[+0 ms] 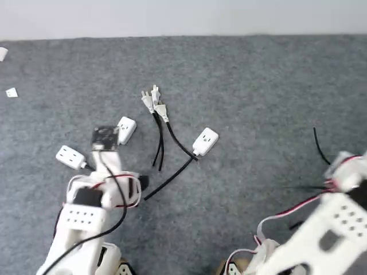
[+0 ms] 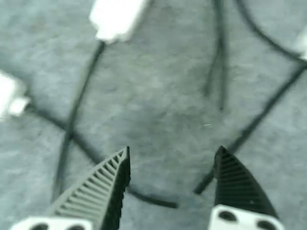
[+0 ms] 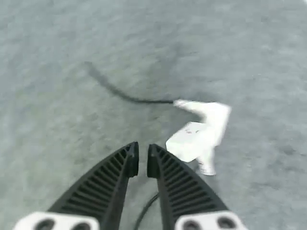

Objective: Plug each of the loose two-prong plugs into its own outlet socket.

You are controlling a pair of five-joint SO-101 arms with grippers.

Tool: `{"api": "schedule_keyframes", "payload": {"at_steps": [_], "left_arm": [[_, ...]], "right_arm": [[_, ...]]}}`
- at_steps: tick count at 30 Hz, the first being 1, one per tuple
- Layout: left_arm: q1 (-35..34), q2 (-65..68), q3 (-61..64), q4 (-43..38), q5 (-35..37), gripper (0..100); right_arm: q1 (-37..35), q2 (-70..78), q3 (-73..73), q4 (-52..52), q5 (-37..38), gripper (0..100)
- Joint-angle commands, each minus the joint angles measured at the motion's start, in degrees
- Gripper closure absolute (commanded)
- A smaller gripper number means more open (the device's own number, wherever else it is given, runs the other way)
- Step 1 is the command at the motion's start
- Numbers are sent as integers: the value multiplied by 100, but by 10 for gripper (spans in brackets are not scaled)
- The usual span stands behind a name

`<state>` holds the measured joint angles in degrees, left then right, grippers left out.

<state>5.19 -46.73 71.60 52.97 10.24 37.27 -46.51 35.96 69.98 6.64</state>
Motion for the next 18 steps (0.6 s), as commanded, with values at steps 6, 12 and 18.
{"api": "schedule_keyframes", "payload": {"at_steps": [6, 12, 18], "left_arm": [[870, 3376, -2835, -88, -220, 987], [1582, 4615, -4549, 18, -1134, 985], [2444, 5169, -5411, 26, -1187, 982]], "right_arm": [[-1086, -1666, 2163, -1051, -501, 990], [-505, -2343, 3235, -1226, -105, 990], [-110, -2651, 3666, -1226, 229, 990]]}}
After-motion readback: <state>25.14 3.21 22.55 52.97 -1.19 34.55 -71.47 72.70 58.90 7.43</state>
